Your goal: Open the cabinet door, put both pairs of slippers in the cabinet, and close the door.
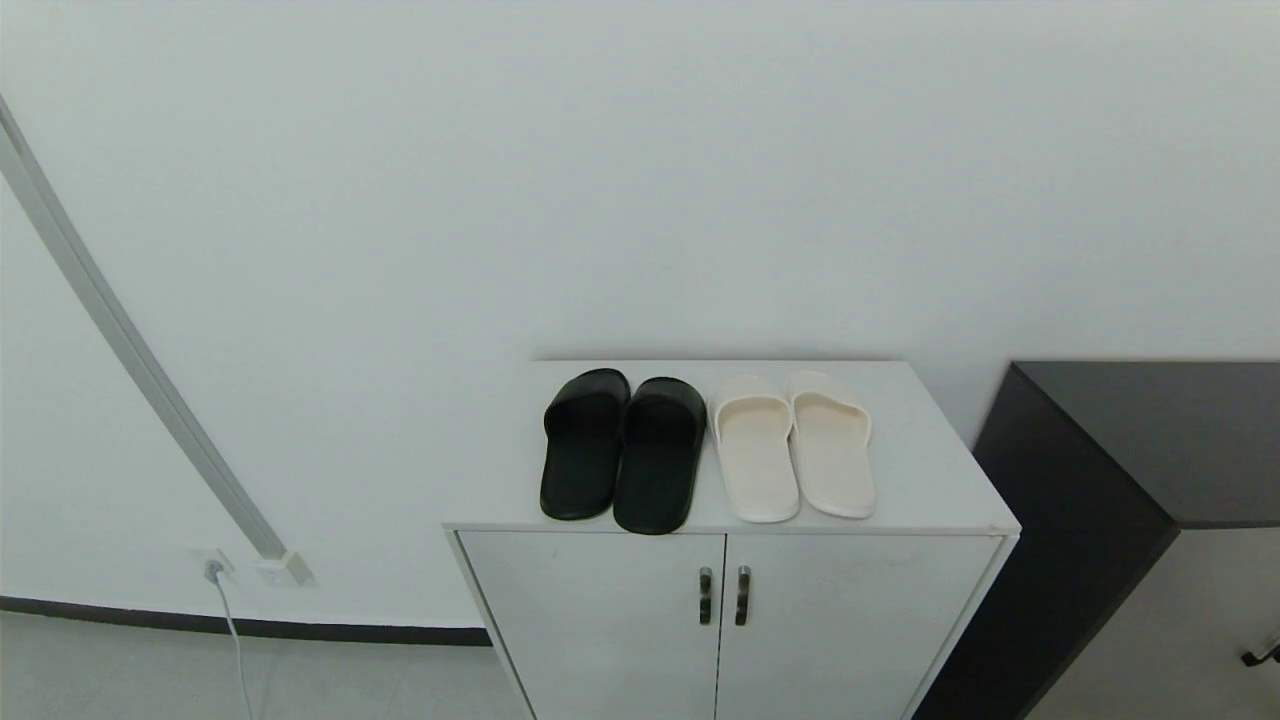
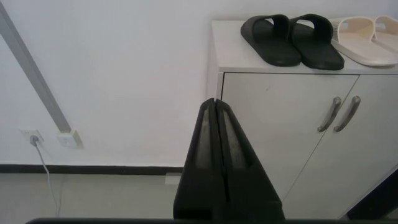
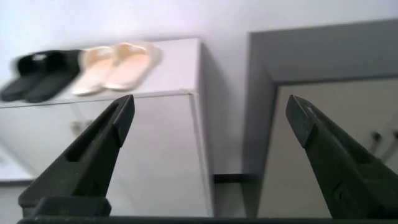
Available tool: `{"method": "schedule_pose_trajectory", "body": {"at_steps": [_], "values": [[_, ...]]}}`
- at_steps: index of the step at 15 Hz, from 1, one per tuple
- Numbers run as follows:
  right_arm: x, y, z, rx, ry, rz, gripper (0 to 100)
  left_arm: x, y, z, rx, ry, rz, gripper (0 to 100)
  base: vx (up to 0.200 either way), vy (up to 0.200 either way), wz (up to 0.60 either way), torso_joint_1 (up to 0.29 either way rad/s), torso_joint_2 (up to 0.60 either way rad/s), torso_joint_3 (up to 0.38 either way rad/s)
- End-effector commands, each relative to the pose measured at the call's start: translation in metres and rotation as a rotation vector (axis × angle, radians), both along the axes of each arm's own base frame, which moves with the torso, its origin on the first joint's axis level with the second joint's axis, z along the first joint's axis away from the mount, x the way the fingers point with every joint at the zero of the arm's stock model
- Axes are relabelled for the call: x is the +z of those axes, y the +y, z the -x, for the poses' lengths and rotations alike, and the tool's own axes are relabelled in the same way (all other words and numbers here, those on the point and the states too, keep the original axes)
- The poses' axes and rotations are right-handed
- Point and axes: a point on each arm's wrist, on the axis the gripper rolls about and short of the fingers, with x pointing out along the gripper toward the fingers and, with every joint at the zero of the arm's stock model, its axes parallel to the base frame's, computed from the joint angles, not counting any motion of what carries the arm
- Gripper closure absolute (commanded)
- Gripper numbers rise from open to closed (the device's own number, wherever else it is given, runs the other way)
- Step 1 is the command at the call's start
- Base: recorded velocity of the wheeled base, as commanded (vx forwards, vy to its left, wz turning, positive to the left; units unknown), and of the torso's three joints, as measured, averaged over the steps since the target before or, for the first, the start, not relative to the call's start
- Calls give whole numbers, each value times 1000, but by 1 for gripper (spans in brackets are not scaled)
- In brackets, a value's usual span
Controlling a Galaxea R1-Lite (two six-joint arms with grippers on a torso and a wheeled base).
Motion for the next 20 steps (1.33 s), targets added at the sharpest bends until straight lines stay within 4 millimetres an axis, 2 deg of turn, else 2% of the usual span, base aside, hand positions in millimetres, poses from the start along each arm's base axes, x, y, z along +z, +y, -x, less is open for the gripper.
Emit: {"method": "schedule_pose_trajectory", "body": {"at_steps": [1,3,6,7,8,11,15,17,20], "values": [[23,3,-29,123,234,-18,0,0,0,0,1,2,0,100,0,0,0,0,0,0],[34,5,-61,183,311,-10,0,0,0,0,-1,2,0,100,0,0,0,0,0,0],[44,16,-126,217,358,-10,0,0,0,0,-2,2,0,100,0,0,0,0,0,0],[44,20,-134,212,359,-1,0,0,0,0,-2,2,0,100,0,0,0,0,0,0],[45,40,-160,190,357,-2,0,0,0,0,-2,2,0,100,0,0,0,0,0,0],[47,89,-192,170,344,18,0,0,0,0,-2,2,0,100,0,0,0,0,0,0],[49,141,-242,43,318,34,0,0,0,0,-2,2,-1,100,0,0,0,0,0,0],[50,162,-258,31,307,36,0,0,0,0,-4,0,-1,100,0,0,0,0,0,0],[45,182,-274,31,310,40,0,0,0,0,-4,2,-1,100,0,0,0,0,0,0]]}}
